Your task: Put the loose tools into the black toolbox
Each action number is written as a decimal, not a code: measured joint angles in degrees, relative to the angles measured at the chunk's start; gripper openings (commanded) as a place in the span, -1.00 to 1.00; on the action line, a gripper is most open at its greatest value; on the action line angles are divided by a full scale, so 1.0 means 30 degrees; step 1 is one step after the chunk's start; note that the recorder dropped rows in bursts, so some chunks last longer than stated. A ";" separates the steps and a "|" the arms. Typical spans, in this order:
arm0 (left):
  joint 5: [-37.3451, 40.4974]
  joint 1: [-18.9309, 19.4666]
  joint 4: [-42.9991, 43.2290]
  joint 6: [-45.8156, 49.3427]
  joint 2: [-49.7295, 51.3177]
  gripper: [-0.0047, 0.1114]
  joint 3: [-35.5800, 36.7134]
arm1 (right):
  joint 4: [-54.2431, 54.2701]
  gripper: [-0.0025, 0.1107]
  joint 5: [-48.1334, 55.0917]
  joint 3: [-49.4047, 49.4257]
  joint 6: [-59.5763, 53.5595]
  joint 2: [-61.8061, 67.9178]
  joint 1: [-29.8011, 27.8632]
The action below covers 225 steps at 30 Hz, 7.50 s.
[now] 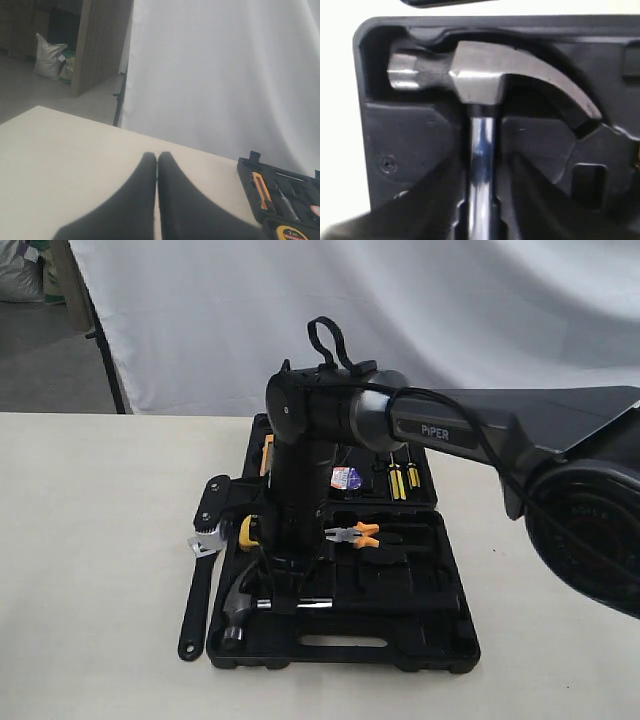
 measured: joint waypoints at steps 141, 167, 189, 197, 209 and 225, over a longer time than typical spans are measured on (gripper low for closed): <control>0.0000 0.0000 0.0000 0.0000 0.0000 -0.91 0.0000 | -0.2234 0.05 -0.8598 -0.2462 1.7893 0.2848 0.5063; 0.0000 0.0000 0.0000 0.0000 0.0000 -0.91 0.0000 | 0.1022 -0.96 -0.1285 -0.2774 1.4522 0.2684 0.6646; 0.0000 0.0000 0.0000 0.0000 0.0000 -0.91 0.0000 | 0.0197 -0.96 -0.4397 0.8560 1.3425 -0.3984 0.6728; 0.0000 0.0000 0.0000 0.0000 0.0000 -0.91 0.0000 | 0.0168 -0.96 -0.5947 0.9005 1.4063 -0.4204 0.6728; 0.0000 0.0000 0.0000 0.0000 0.0000 -0.91 0.0000 | -0.1218 0.17 -0.5099 0.8109 1.5912 -0.4204 0.6800; 0.0000 0.0000 0.0000 0.0000 0.0000 -0.91 0.0000 | 0.0913 0.18 -0.6146 0.6861 1.4374 -0.2999 0.6843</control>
